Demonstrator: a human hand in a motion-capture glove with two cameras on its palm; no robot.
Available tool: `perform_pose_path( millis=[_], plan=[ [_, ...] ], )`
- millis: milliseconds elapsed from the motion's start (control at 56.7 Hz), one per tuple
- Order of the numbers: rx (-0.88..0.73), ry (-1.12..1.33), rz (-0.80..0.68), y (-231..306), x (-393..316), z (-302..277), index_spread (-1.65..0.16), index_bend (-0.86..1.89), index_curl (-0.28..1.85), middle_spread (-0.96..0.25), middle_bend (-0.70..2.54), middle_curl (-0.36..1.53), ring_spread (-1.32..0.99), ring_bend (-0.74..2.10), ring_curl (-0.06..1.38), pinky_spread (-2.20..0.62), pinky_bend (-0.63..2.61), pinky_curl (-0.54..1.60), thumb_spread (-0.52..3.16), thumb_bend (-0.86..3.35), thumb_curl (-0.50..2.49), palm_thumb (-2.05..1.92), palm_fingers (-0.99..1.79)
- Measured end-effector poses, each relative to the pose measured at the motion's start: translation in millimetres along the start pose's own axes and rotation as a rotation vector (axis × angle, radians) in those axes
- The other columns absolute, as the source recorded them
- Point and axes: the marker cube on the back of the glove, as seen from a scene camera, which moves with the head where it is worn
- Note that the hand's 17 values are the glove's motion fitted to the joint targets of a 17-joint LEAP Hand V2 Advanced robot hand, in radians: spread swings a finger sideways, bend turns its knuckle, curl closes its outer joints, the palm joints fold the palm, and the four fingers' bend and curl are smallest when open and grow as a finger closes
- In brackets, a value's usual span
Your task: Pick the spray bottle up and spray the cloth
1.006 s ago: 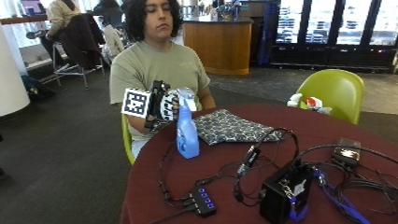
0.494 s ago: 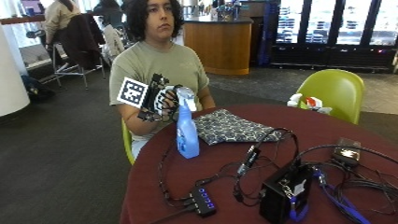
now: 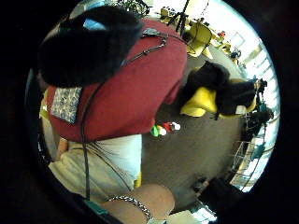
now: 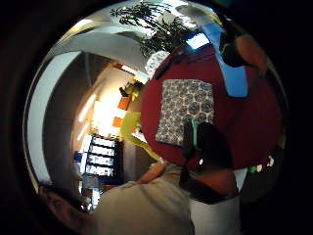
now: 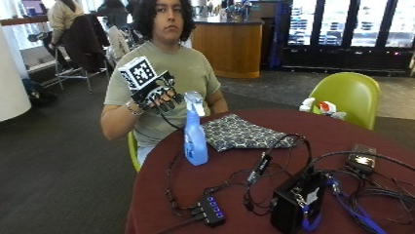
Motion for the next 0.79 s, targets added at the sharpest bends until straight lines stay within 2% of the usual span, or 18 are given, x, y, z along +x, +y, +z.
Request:
perform_pose_path(
  millis=[300,582,794],
  plan=[
    [-0.047,0.211,-0.046,39,1,-20,-0.36,0.18,0.42,-0.01,0.15,0.38,-0.06,0.31,0.37,0.13,0.33,0.35,1.16,-0.02,0.51,0.69,0.6],
    [-0.06,0.218,-0.04,58,6,-21,-0.37,0.18,0.39,-0.01,0.15,0.32,-0.07,0.29,0.36,0.18,0.28,0.34,1.13,-0.02,0.46,0.65,0.58],
    [0.016,0.161,-0.039,42,11,-21,-0.38,0.17,0.37,-0.01,0.16,0.3,-0.07,0.28,0.35,0.19,0.27,0.34,1.14,-0.02,0.43,0.64,0.57]
  ],
)
